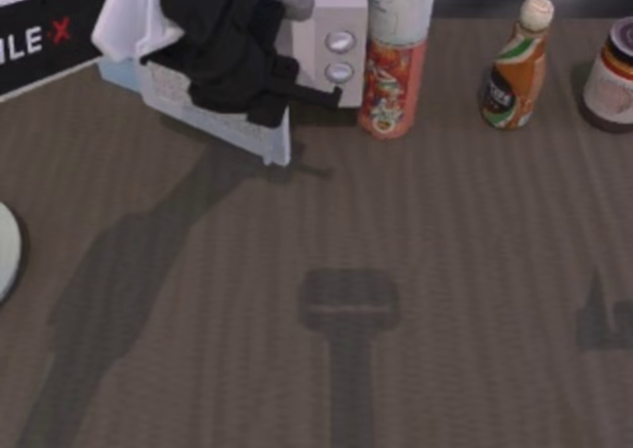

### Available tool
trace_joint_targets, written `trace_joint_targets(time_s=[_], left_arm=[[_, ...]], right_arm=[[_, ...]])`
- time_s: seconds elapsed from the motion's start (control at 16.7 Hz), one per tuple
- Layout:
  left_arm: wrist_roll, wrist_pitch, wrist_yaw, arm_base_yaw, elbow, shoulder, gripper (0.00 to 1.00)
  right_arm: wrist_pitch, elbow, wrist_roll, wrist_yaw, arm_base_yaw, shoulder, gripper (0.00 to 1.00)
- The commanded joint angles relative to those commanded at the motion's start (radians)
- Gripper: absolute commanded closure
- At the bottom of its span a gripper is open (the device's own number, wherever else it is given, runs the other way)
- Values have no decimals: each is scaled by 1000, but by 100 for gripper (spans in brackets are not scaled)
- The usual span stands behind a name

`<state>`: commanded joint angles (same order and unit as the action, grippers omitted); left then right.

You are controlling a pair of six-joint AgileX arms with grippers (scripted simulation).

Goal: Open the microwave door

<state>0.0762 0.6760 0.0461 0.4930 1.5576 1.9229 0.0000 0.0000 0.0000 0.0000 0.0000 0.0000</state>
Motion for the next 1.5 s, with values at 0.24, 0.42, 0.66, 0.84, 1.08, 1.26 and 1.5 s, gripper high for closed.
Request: trace_joint_targets(time_s=[0.24,0.42,0.66,0.84,1.08,1.26,1.5], left_arm=[[0,0,0,0,0,0,100],[0,0,0,0,0,0,100],[0,0,0,0,0,0,100],[0,0,0,0,0,0,100],[0,0,0,0,0,0,100],[0,0,0,0,0,0,100],[-11,-4,-14,1,-12,-7,100]], right_arm=[[0,0,0,0,0,0,0],[0,0,0,0,0,0,0],[0,0,0,0,0,0,0],[0,0,0,0,0,0,0],[0,0,0,0,0,0,0],[0,0,0,0,0,0,0],[0,0,0,0,0,0,0]])
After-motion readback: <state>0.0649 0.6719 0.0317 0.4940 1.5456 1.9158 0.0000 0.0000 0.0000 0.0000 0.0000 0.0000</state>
